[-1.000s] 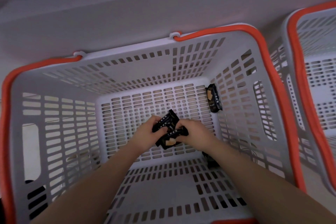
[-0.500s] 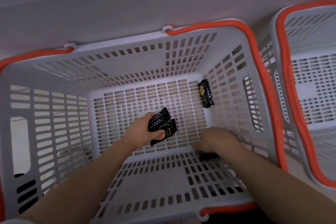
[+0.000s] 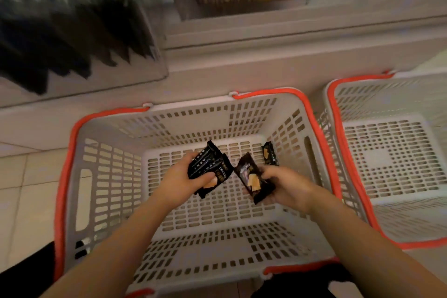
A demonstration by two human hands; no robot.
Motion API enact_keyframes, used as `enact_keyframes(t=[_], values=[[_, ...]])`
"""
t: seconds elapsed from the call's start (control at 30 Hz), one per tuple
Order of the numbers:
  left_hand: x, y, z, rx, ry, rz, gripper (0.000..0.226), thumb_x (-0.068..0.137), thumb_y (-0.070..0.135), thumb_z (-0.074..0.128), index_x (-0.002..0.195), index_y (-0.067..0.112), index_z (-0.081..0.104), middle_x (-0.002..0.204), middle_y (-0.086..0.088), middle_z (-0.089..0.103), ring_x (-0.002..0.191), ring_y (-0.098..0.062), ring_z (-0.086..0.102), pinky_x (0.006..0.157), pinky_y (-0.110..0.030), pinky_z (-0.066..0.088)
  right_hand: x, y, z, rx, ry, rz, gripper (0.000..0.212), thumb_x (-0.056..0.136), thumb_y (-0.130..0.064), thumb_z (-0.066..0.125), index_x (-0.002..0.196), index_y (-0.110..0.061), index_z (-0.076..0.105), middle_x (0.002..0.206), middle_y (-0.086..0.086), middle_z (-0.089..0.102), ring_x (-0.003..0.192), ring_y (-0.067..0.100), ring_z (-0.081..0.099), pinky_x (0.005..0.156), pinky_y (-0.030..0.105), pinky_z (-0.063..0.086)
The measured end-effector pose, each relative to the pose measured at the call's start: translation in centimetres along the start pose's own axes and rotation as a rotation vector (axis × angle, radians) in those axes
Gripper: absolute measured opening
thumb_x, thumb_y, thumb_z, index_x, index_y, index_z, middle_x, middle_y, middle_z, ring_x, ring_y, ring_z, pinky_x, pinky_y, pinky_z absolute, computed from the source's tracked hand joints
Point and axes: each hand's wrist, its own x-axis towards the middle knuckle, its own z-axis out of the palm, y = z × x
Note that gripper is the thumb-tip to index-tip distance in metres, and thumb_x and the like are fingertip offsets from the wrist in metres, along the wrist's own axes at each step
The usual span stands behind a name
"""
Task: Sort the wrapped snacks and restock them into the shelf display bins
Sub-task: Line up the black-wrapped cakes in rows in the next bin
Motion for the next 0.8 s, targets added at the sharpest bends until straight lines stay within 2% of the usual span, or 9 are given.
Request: enact_keyframes(t=[0.07,0.17,0.2,0.3,0.33,0.43,0.6,0.7,0.8], values=[[-1.3,2.1,-2.0,-0.072,0.063,0.023,0.048,0.078,0.038,0.071,0.118,0.033,0.045,0.096,0.025,0.056,0.083,0.01,0.055,0.062,-0.006,0.045,-2.3,-1.5,1.4,0.142,-0.077,-0.121,0.04,0.08,0.0,0.028,0.109,-0.002,0.056,0.088,0.021,0.066,0.079,0.028,0.064,0.068,0.039,0.053],[-3.5,5.5,-5.0,-0.149,0.09,0.09,0.05,0.075,0.035,0.074,0.117,0.027,0.047,0.109,0.004,0.064,0.1,-0.012,0.061,0.088,-0.029,0.05,-6.1,-3.5,4.2,0.202,-0.138,-0.318,0.045,0.068,-0.008,0.034,0.106,0.0,0.057,0.083,0.023,0.068,0.071,0.029,0.066,0.066,0.035,0.056],[-4.4,6.8,-6.0,-0.17,0.103,0.13,0.051,0.073,0.034,0.075,0.115,0.026,0.048,0.109,0.002,0.064,0.101,-0.013,0.062,0.09,-0.029,0.048,-7.4,-4.0,5.3,0.209,-0.144,-0.38,0.044,0.068,-0.012,0.035,0.104,0.002,0.058,0.081,0.023,0.069,0.068,0.028,0.067,0.062,0.031,0.057],[-7.7,10.0,-8.7,-0.259,0.218,0.256,0.044,0.076,0.023,0.075,0.112,0.022,0.05,0.099,0.012,0.065,0.089,0.008,0.061,0.075,-0.006,0.044,-10.9,-5.3,8.8,0.197,-0.141,-0.528,0.036,0.079,-0.018,0.04,0.1,0.003,0.06,0.081,0.02,0.069,0.064,0.025,0.066,0.06,0.028,0.056],[-8.9,10.7,-9.4,-0.283,0.268,0.275,0.041,0.077,0.024,0.074,0.111,0.023,0.051,0.097,0.014,0.064,0.085,0.01,0.061,0.072,-0.005,0.043,-11.9,-5.5,9.9,0.177,-0.135,-0.575,0.033,0.085,-0.018,0.04,0.102,0.002,0.06,0.082,0.018,0.07,0.065,0.024,0.065,0.062,0.029,0.056],[-11.9,11.8,-10.7,-0.389,0.328,0.284,0.029,0.08,0.028,0.07,0.103,0.03,0.052,0.102,0.005,0.064,0.088,-0.004,0.062,0.08,-0.023,0.048,-14.5,-5.8,13.5,0.075,-0.079,-0.724,0.022,0.083,-0.019,0.054,0.096,-0.005,0.064,0.078,0.008,0.069,0.066,0.016,0.066,0.064,0.028,0.054],[-15.6,12.8,-12.3,-0.387,0.391,0.263,0.013,0.081,0.031,0.068,0.089,0.033,0.058,0.085,0.015,0.066,0.064,0.018,0.057,0.053,-0.001,0.04,-16.4,-4.7,18.7,-0.047,0.059,-0.885,0.012,0.089,-0.012,0.054,0.086,-0.014,0.065,0.072,0.0,0.07,0.067,0.01,0.066,0.063,0.025,0.055],[-17.1,13.3,-12.2,-0.392,0.463,0.29,0.025,0.077,0.033,0.071,0.1,0.032,0.059,0.088,0.017,0.068,0.071,0.014,0.06,0.06,-0.004,0.045,-16.3,-3.0,20.5,-0.051,0.132,-0.881,0.011,0.09,-0.011,0.056,0.098,-0.008,0.062,0.081,0.007,0.064,0.084,0.024,0.06,0.088,0.041,0.048],[-18.0,13.9,-12.4,-0.421,0.52,0.33,0.039,0.077,0.034,0.071,0.113,0.028,0.056,0.098,0.015,0.067,0.085,0.005,0.062,0.072,-0.016,0.05,-16.5,-2.0,22.0,-0.017,0.171,-0.901,0.009,0.09,-0.011,0.056,0.098,-0.008,0.06,0.08,0.009,0.06,0.084,0.025,0.057,0.09,0.042,0.046]])
